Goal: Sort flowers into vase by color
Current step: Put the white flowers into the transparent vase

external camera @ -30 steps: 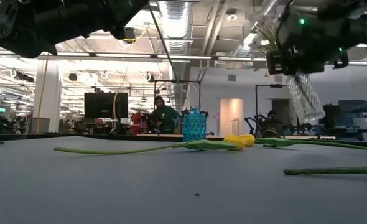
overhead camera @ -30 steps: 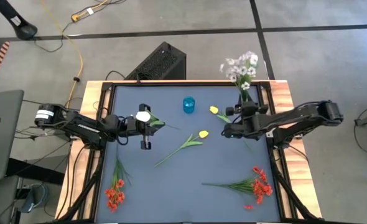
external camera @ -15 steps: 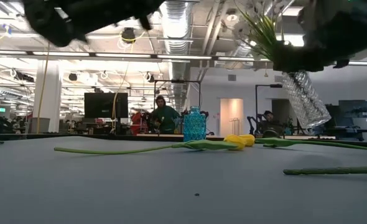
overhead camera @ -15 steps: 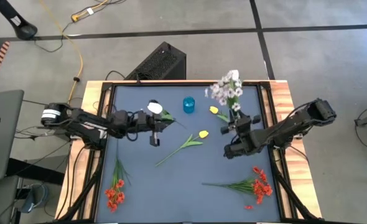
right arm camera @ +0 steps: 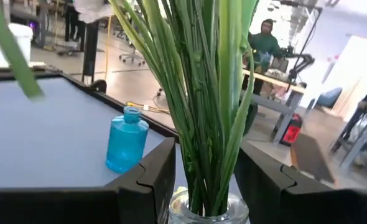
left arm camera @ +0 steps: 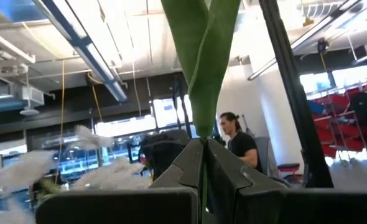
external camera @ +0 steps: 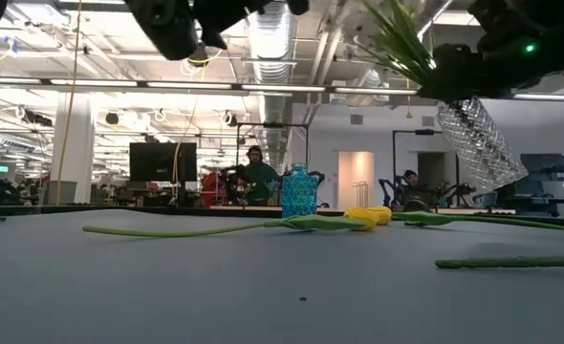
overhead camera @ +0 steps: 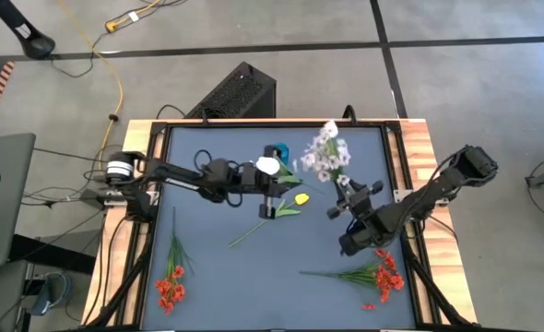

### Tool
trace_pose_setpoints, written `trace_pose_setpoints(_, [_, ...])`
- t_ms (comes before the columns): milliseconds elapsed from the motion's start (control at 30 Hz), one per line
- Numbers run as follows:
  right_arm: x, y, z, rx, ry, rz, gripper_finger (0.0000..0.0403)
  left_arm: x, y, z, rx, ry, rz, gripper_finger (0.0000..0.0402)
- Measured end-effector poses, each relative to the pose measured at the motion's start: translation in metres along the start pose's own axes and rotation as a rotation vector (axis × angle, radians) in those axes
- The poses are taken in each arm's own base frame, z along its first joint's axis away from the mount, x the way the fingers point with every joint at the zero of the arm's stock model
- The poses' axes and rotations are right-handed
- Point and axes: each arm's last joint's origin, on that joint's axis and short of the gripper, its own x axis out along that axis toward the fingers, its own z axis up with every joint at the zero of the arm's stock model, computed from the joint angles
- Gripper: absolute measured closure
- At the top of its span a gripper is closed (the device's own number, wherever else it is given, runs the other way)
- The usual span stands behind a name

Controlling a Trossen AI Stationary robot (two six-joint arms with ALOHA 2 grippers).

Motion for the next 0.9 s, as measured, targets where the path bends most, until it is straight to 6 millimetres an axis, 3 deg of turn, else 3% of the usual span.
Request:
trace_pose_setpoints(300, [0.000,0.004,0.002,-0.117,-0.001,0.001,0.0232,0.016,0.002,-0.018,-0.002,0.004,0.029,0.0402])
trace_pose_setpoints(667, [0.000,0.004,0.002,-0.128,-0.001,0.001,0.0232,0.023,0.007,-0.016,0.078,0.015,0.069,0.0402])
trace_pose_setpoints(900, [0.002,0.003,0.002,-0.128,0.002,-0.008,0.0232,0.027,0.007,-0.053,0.076,0.030,0.096,0.0401])
